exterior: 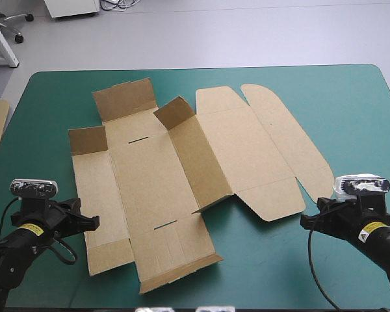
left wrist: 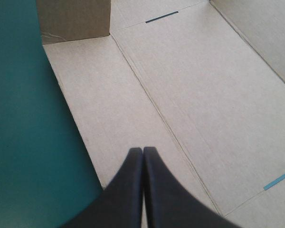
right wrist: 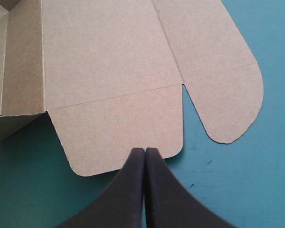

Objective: Fold the box

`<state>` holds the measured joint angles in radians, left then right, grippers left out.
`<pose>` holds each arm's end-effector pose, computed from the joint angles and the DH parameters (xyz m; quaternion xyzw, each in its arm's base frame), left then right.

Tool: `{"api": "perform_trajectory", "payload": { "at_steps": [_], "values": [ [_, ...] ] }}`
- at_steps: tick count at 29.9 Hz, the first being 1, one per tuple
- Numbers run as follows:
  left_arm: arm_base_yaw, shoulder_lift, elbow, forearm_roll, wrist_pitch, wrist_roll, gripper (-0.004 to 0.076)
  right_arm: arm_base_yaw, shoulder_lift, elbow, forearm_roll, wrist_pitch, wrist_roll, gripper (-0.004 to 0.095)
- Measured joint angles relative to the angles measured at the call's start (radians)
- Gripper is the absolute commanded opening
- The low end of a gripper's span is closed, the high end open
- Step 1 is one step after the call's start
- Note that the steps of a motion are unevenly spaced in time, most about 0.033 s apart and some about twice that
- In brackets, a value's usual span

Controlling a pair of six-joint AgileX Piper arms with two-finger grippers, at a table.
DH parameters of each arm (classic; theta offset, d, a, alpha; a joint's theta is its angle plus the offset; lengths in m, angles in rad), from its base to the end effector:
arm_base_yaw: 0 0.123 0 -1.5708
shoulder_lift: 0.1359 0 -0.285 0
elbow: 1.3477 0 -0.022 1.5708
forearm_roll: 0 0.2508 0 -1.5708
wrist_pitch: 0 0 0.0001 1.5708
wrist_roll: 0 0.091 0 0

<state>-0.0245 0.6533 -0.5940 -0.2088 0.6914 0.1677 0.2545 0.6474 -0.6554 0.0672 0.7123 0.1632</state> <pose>0.1206 -0.0150 0.2994 0.0429 0.8940 -0.0635 0.4415 0.1149 0.0340 0.3172 -0.0280 0.8876 0.1256 0.4423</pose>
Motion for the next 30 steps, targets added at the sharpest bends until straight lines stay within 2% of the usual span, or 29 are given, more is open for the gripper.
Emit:
{"api": "perform_trajectory", "payload": {
  "at_steps": [22,30],
  "values": [
    [0.0,0.0,0.0,0.0,-0.005,0.004,-0.0014,0.0,0.0,0.0,0.0,0.0,0.0,-0.0034],
    [0.0,0.046,0.0,-0.006,-0.008,-0.067,-0.0013,0.0,0.0,0.0,0.0,0.0,0.0,-0.0034]
  ]
}}
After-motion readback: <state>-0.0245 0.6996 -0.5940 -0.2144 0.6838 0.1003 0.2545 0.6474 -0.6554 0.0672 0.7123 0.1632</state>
